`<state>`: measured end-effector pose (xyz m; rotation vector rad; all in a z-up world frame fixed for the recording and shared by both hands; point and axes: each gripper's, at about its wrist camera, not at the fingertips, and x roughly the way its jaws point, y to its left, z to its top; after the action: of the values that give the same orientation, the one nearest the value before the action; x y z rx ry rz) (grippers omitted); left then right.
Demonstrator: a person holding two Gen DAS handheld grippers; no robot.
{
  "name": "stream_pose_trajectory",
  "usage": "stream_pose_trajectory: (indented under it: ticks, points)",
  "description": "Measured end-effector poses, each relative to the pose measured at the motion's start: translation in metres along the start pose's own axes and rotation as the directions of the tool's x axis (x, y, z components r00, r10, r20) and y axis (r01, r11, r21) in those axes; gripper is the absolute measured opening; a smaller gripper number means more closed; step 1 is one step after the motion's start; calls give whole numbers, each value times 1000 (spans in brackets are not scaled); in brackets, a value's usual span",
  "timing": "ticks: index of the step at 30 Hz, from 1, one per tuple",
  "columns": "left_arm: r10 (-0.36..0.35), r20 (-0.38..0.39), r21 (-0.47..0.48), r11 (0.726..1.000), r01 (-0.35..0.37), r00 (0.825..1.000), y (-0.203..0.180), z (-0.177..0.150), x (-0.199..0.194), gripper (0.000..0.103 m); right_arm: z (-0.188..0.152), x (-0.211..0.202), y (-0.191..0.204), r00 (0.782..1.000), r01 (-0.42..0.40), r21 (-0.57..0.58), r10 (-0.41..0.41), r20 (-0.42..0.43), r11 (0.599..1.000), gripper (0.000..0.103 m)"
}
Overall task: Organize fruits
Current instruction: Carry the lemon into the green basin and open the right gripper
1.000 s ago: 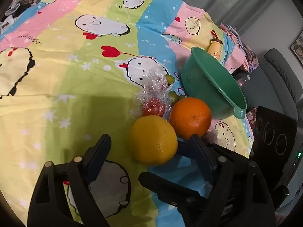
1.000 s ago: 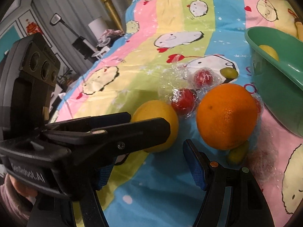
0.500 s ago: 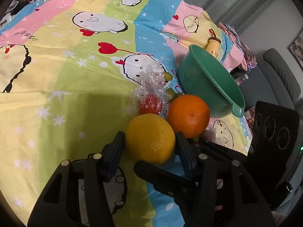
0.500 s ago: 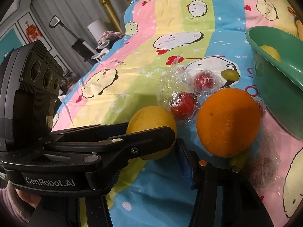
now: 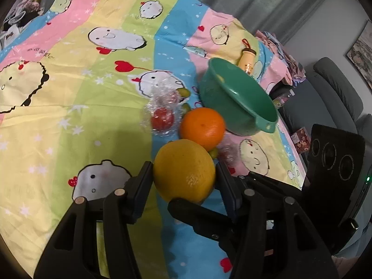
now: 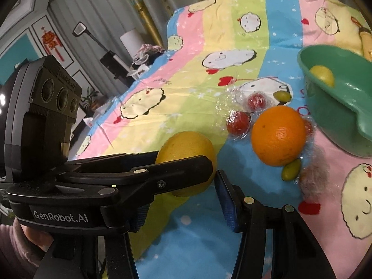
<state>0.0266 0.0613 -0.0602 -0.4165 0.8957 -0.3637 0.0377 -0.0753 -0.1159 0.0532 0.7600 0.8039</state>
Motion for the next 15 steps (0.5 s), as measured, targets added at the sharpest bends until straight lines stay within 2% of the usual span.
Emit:
stream_pose_trajectory:
  ticks: [15]
  points:
    - [-11, 11, 111, 994, 9, 1000, -60, 16, 3, 55, 3, -53, -18, 994, 12, 49, -17, 109, 999, 55]
